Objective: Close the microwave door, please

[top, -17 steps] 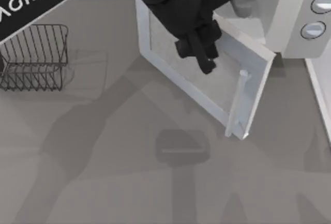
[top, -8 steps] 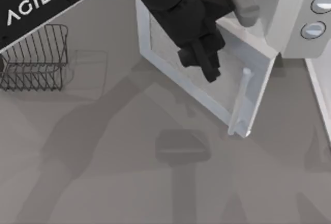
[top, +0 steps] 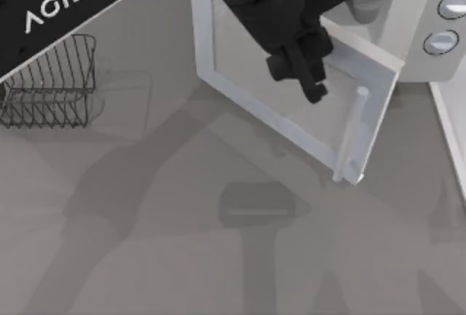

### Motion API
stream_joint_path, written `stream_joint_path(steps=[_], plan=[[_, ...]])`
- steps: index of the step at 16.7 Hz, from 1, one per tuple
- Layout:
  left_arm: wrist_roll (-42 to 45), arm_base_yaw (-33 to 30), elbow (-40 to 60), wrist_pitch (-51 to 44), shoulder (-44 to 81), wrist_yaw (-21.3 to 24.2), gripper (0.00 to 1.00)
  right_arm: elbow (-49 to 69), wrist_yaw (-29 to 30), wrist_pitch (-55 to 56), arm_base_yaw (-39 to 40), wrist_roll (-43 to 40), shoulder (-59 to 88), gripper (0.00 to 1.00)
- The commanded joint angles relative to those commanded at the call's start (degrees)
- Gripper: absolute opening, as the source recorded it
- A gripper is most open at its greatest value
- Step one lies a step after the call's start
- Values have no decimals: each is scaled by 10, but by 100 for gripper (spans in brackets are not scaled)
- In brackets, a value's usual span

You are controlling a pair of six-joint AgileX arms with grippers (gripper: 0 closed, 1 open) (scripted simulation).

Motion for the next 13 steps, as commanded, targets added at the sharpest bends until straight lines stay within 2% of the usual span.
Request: stream_joint_path(steps=[13], plan=[[-24,-22,13,-30,32,-4,0,0,0,0,0,0,0,100]])
